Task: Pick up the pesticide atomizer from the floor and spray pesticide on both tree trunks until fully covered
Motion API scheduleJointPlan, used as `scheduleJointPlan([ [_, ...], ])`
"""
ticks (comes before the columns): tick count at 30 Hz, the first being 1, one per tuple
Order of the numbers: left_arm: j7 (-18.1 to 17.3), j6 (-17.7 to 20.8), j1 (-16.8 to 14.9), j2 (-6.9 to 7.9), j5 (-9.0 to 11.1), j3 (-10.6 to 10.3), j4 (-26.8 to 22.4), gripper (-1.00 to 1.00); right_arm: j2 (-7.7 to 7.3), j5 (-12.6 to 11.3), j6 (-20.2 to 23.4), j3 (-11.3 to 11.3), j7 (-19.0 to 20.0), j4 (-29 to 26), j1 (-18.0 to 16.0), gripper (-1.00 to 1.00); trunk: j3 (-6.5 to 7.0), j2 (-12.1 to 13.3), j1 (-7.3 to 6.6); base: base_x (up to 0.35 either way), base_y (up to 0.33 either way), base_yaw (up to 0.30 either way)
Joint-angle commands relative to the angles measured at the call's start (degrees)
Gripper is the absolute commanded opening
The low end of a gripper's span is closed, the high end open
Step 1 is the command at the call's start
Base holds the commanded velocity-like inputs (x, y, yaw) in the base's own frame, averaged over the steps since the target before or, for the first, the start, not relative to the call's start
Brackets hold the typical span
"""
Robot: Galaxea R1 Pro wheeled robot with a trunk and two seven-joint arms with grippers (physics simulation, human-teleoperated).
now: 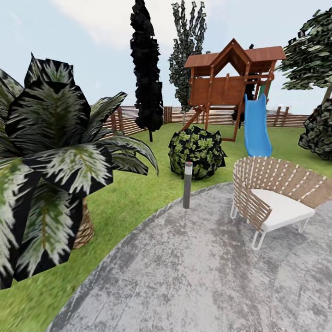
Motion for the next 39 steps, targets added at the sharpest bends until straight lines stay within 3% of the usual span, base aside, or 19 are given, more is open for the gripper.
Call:
scheduleJointPlan([
  [1,-0.53,-0.11,-0.03,0.01,0.43,0.26,0.07,1.0,0.03,-0.03,-0.12,-0.27,0.02,-0.05,0.01,1.0,-0.05,-0.03,0.0,0.0,0.0,-0.282],
  [9,-0.52,-0.11,-0.03,0.01,0.43,0.26,0.07,1.0,0.12,-0.03,-0.12,-0.25,0.02,-0.07,0.01,1.0,-0.05,-0.03,0.0,0.0,0.0,-0.275],
  [27,-0.53,-0.11,-0.02,0.01,0.43,0.26,0.07,1.0,0.27,-0.01,-2.57,-0.16,0.02,0.08,0.01,1.0,-0.05,-0.03,0.0,0.0,0.0,-0.036],
  [39,-0.5,-0.11,-0.03,0.01,0.38,0.26,0.07,1.0,0.29,-0.02,-2.59,-0.16,0.02,0.08,0.01,1.0,-0.05,-0.03,0.0,0.0,0.0,-0.221],
])
